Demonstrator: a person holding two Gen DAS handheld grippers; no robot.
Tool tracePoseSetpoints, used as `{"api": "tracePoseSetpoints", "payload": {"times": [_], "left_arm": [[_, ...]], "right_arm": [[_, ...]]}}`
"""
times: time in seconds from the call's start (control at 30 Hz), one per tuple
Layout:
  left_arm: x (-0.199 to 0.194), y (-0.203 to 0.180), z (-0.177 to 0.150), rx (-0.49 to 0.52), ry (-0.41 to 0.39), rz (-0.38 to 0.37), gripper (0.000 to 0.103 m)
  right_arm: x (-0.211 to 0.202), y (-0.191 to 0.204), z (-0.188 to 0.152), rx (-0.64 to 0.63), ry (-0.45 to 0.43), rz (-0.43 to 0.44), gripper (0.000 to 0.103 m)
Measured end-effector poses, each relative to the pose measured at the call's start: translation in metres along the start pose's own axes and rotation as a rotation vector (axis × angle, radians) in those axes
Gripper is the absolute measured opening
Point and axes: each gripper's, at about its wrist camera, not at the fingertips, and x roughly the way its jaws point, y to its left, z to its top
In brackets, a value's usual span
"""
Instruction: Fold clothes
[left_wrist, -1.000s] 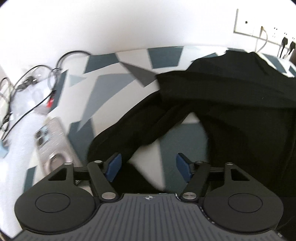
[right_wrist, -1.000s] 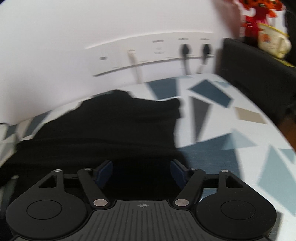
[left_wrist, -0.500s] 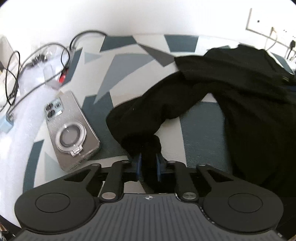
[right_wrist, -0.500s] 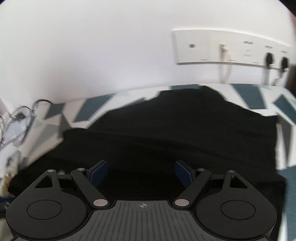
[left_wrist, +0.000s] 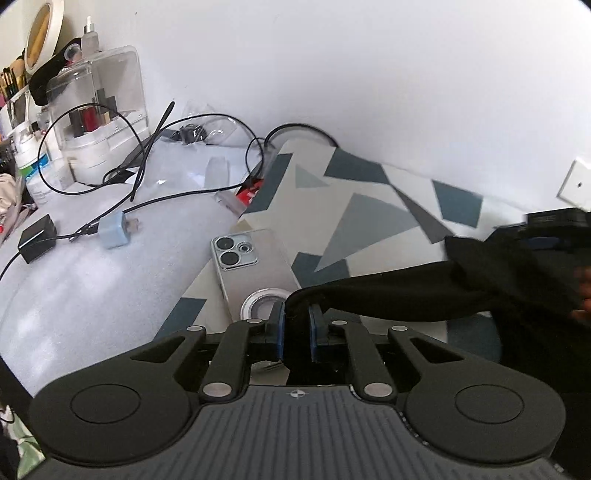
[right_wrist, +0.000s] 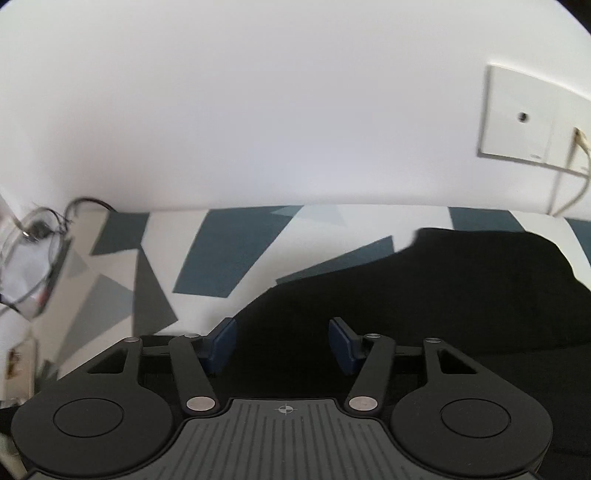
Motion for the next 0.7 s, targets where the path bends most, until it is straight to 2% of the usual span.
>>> {"api": "tracePoseSetpoints", "payload": {"times": [0.17, 0.23, 0.3, 0.37, 0.4, 0.43, 0.47, 0.53, 0.57, 0.6, 0.7], "left_arm": [[0.000, 0.017, 0.005, -0.057, 0.012, -0.046, 0.013], [0.005, 0.022, 0.009, -0.073, 0.021, -0.049, 0.012], [0.011, 0.025, 0.017, -0.075, 0.026, -0.043, 0.012], [0.013, 0.027, 0.025, -0.073, 0.008, -0.040, 0.011], [0.012, 0.027, 0.029, -0.075, -0.002, -0.042, 0.011], [0.012, 0.028, 0.032, -0.079, -0.010, -0.052, 0.011], [0.011, 0.029, 0.035, -0.082, -0.018, -0.060, 0.011], [0.010, 0.029, 0.038, -0.078, -0.029, -0.072, 0.011], [0.009, 0.029, 0.038, -0.076, -0.032, -0.077, 0.011], [0.009, 0.029, 0.038, -0.073, -0.030, -0.081, 0.011], [0.008, 0.031, 0.036, -0.067, -0.023, -0.094, 0.011]], "right_arm": [[0.005, 0.034, -0.009, -0.088, 0.020, 0.112, 0.067], [0.012, 0.049, -0.017, -0.138, 0.037, 0.116, 0.064], [0.022, 0.055, -0.023, -0.152, 0.057, 0.086, 0.046], [0.024, 0.054, -0.023, -0.124, 0.045, 0.070, 0.014], [0.023, 0.050, -0.020, -0.084, 0.066, 0.097, 0.012], [0.023, 0.046, -0.016, -0.045, 0.088, 0.125, 0.014], [0.022, 0.041, -0.011, -0.013, 0.089, 0.123, 0.020], [0.020, 0.032, 0.000, 0.040, 0.060, 0.068, 0.034], [0.019, 0.027, 0.006, 0.066, 0.045, 0.040, 0.037], [0.021, 0.023, 0.010, 0.079, 0.042, 0.018, 0.037], [0.038, 0.025, 0.014, 0.035, 0.111, -0.042, 0.033]]}}
